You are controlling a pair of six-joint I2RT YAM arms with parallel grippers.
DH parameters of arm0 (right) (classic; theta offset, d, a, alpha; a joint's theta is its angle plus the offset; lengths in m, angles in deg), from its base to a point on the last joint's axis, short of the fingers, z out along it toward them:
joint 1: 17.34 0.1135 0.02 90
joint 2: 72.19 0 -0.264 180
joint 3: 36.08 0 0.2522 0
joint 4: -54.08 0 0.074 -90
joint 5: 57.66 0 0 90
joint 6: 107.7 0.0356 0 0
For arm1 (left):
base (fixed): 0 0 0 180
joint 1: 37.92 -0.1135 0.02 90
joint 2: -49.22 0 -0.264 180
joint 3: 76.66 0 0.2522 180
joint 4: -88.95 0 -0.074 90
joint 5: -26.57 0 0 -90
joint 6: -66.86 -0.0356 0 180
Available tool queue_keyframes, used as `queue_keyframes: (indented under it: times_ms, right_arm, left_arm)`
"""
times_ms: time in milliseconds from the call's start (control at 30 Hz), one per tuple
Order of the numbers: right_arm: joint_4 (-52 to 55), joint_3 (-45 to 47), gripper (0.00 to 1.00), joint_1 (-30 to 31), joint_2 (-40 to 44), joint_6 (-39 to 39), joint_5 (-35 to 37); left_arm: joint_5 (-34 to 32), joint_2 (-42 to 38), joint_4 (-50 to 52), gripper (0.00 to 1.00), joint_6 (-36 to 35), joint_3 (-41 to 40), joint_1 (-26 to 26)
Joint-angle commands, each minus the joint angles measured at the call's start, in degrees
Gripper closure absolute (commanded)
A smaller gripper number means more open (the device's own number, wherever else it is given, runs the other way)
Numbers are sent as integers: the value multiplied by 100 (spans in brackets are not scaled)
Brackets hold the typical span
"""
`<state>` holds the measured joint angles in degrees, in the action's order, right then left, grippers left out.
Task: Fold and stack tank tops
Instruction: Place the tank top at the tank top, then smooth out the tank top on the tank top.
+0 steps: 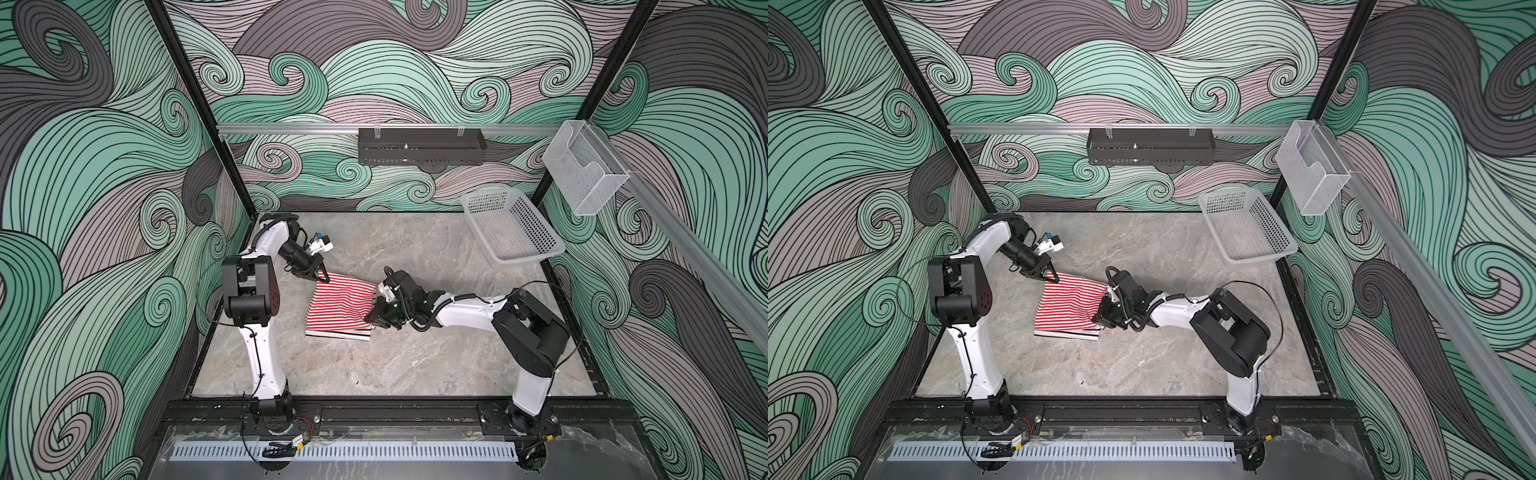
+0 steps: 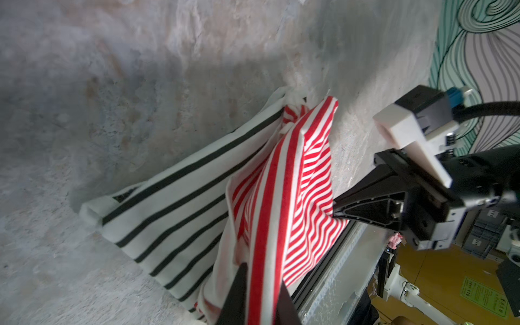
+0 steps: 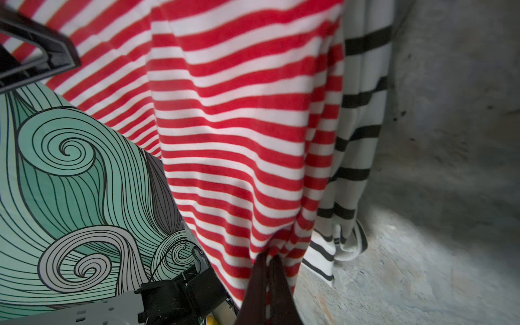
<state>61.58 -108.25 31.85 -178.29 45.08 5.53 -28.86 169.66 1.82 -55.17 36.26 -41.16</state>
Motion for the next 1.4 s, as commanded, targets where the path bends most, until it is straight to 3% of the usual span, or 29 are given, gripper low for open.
queue_keyframes:
  times_ms: [0,133,233,367,500,700,767,900,1000,1200,1367]
  right_arm:
    - [73,183,100,4,108,20,123]
    - [-145,303,98,12,-17,119,30]
    - [-156,373,75,-13,-36,120,16]
    - [362,204,62,-59,280,-276,234]
    - [1065,-269,61,9,438,-737,453]
    - [1371,-879,70,164,344,-1027,608]
    - [1400,-1010,75,226,260,-1078,611]
    - [1137,-1089,91,313,23,-987,393]
    - [794,-1093,98,378,-212,-839,53]
    - [629,-909,100,398,-549,-720,-160]
    - [1024,-821,100,370,-672,-853,-222]
  left_arm:
    - [-440,-42,-368,83,107,-198,-31]
    - [-710,-17,-660,70,200,-398,-18]
    - [-988,46,-844,59,299,-492,28]
    - [-1562,-112,-1167,56,444,-731,79]
    - [-2348,-638,-1541,54,640,-989,78]
    - [-2523,-1803,-1852,52,823,-1464,85]
    - [-2247,-2030,-1738,52,814,-1567,109]
    - [-1007,-2140,-1145,55,376,-1844,229]
    - [-626,-2018,-942,61,86,-2246,430]
    - [-814,-1897,-1201,66,-155,-3189,748]
    - [-1691,-1734,-1696,66,3,-3628,934]
